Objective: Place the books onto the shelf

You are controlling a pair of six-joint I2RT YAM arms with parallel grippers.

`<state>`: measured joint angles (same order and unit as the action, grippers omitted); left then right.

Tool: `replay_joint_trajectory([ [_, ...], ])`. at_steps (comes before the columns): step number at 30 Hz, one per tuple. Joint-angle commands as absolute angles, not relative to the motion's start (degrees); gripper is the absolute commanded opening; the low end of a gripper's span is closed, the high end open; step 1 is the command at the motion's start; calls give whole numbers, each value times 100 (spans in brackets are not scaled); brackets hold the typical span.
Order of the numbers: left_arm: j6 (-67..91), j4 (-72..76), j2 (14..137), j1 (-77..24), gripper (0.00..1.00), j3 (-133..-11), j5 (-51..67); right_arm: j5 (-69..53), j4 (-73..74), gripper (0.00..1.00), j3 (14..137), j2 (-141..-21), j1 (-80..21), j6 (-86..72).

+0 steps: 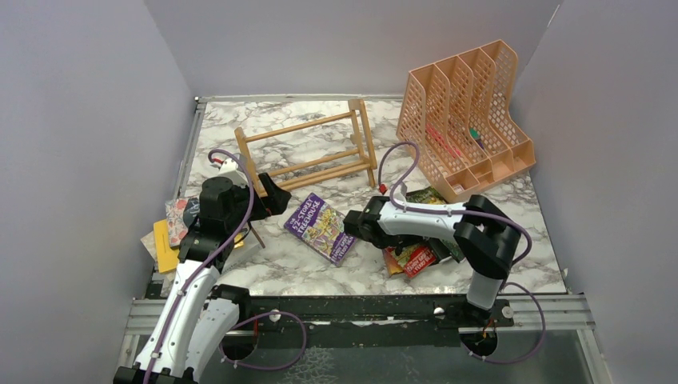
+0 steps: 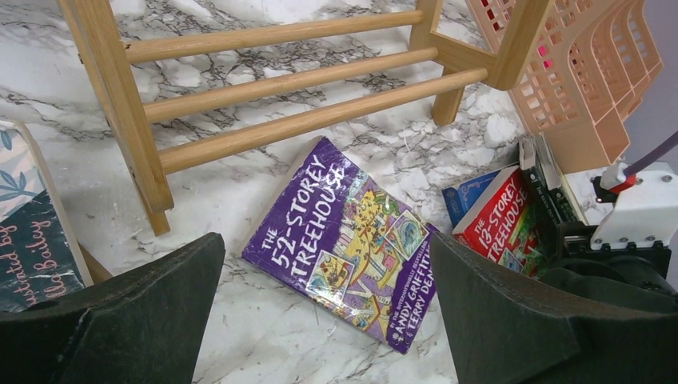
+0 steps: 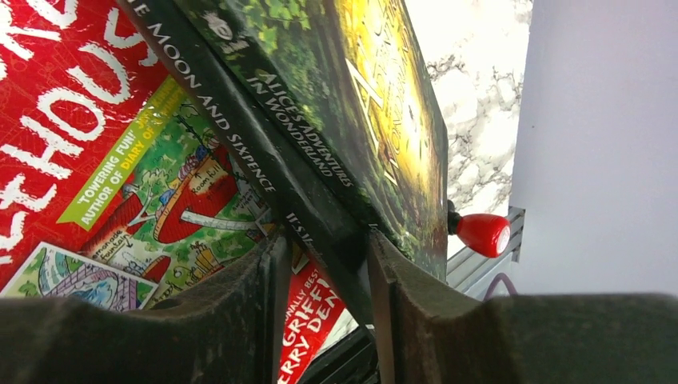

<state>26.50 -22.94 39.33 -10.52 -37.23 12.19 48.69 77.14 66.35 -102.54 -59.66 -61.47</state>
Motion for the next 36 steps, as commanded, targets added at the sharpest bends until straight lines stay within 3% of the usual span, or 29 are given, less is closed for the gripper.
replay_joint_trajectory([
  [1,2587,-2355,3907,-1073,99,-3704,1032,5238,7501,42,6801,-10534,-5885,-6020],
  [6,2621,-2349,3950,-1079,99,-3685,1011,5271,7212,32,6824,-10588,-5696,-5572],
  [10,2689,-2334,4017,-1082,99,-3674,1129,5453,7394,3,6993,-10660,-5678,-5473],
  [11,2689,-2323,4026,-1079,99,-3674,1133,5457,7522,1,7135,-10676,-5678,-5491],
  [15,2698,-2295,4054,-1081,99,-3665,1176,5328,7793,1,7602,-10391,-5765,-5235],
  [24,2718,-2283,4019,-1076,99,-3714,1338,3202,5518,1,7939,-8276,-5862,-2974],
  [36,3355,-1874,3997,-1076,99,-3734,2502,3314,4584,1,8455,-7599,-5862,-2804],
])
